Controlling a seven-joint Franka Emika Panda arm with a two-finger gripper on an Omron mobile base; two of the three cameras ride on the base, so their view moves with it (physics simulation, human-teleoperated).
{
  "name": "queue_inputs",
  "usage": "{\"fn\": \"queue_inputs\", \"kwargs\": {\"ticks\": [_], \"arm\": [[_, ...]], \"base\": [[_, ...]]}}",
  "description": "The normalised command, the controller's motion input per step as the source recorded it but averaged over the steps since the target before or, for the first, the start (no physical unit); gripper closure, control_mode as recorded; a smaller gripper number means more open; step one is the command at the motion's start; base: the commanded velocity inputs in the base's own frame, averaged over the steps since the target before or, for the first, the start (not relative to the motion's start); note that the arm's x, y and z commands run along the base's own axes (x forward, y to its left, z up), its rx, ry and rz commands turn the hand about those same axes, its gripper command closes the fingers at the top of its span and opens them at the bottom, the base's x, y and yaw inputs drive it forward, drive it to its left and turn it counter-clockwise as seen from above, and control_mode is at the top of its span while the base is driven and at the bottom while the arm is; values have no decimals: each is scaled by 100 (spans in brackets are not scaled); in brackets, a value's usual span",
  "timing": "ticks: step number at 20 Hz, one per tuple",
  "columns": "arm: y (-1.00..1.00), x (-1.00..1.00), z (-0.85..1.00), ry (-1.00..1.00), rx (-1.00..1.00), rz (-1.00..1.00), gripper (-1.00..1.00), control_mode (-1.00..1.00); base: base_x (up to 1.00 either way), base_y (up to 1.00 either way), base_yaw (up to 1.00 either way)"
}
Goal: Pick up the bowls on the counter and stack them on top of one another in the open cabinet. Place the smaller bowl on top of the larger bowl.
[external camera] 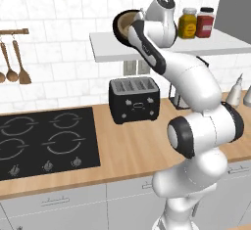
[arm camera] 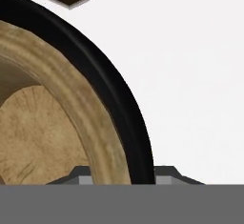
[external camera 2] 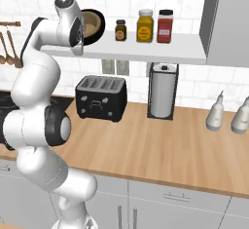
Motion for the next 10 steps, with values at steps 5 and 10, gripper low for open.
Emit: {"fn": "queue_inputs", "kwargs": {"ticks": [5, 10], "arm": [[3, 27, -23, -7, 0, 0, -100, -100], [0, 0, -2, -23, 0, 0, -100, -100]], "base": [[0, 0, 0], [0, 0, 0]]}}
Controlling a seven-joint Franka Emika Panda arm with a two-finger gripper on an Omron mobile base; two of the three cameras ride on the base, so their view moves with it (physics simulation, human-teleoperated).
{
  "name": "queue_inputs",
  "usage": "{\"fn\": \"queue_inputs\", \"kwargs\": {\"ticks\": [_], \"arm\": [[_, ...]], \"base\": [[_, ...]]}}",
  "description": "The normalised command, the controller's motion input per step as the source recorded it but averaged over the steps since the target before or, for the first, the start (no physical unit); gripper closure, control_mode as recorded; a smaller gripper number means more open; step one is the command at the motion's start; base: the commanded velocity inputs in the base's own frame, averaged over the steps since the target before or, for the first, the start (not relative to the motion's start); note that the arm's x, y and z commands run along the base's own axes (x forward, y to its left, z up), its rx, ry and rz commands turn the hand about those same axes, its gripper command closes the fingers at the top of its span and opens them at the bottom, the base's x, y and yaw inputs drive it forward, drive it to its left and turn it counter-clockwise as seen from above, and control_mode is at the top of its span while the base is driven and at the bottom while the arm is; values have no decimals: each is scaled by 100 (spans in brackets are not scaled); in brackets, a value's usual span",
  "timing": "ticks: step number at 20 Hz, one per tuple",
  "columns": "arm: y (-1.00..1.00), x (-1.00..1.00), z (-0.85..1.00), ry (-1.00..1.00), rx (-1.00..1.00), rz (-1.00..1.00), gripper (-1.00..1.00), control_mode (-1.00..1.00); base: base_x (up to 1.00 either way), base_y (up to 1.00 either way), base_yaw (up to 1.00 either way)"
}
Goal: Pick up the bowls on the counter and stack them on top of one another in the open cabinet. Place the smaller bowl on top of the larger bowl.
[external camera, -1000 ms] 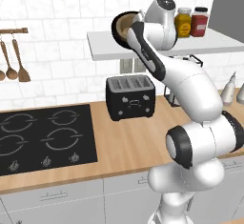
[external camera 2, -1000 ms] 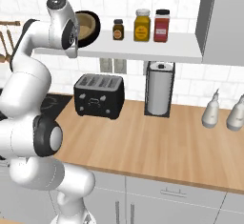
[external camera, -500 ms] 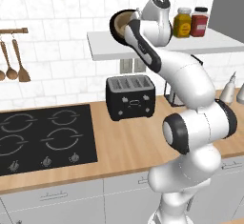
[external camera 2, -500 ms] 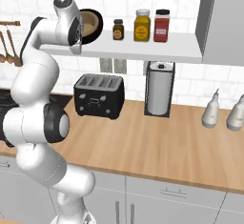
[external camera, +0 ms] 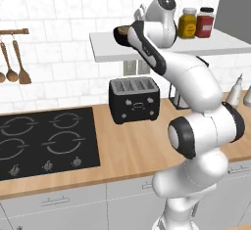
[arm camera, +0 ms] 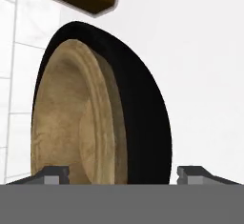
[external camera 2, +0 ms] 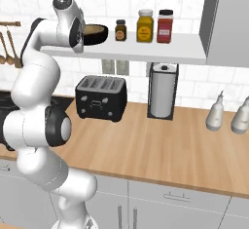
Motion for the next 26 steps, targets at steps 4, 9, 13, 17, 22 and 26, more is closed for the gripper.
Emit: {"fn": "queue_inputs", "kwargs": {"ticks": [4, 9, 13, 17, 22, 26], "arm": [[0, -44, 0, -41, 3, 0, -100, -100], [-6, -98, -11, -18, 11, 0, -100, -100], [-18, -100, -28, 11, 2, 0, -100, -100], [-21, -100, -45, 19, -1, 0, -100, -100], [-24, -68, -51, 31, -7, 2, -100, -100], [-10, -33, -42, 12, -15, 12, -100, -100]], "base": [[0, 0, 0], [0, 0, 0], [0, 0, 0], [0, 0, 0], [0, 0, 0], [0, 0, 0]]}}
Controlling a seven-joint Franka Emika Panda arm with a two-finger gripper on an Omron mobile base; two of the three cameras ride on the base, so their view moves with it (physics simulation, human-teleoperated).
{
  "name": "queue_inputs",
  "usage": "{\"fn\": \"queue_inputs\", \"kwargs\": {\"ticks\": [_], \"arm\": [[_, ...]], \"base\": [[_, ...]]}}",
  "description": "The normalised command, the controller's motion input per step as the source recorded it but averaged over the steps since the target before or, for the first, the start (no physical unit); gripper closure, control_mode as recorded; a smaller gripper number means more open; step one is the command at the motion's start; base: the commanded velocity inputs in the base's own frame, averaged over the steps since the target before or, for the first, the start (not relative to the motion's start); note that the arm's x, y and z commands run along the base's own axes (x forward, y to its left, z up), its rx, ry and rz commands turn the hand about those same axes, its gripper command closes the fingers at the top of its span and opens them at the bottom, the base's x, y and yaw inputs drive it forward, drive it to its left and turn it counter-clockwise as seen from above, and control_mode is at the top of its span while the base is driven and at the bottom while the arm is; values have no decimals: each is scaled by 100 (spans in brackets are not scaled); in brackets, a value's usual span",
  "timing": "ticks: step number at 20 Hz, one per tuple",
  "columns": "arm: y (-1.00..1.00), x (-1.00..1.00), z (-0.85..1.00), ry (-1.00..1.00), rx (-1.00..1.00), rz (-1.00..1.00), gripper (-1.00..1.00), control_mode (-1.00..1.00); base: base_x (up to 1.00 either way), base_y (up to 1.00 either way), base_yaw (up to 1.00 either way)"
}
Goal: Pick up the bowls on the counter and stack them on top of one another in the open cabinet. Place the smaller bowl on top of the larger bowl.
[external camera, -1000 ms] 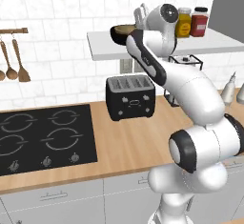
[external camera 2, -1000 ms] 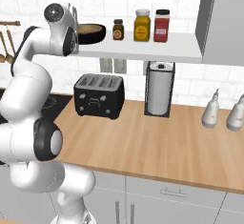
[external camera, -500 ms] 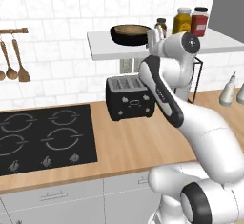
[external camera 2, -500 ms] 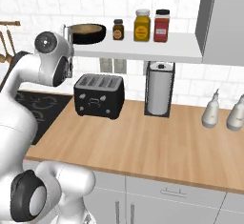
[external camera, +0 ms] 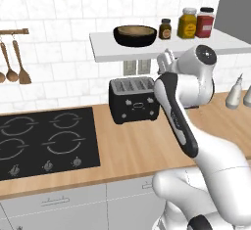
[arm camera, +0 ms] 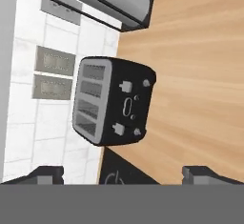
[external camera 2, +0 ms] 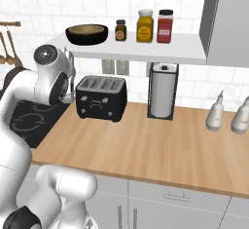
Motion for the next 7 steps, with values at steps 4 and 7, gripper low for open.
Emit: {"fn": "queue_inputs", "kwargs": {"ticks": [4, 7], "arm": [[-15, -6, -26, 9, -9, 35, -100, -100], [-15, 0, -41, 3, -8, 41, -100, -100]], "base": [[0, 0, 0], [0, 0, 0]]}}
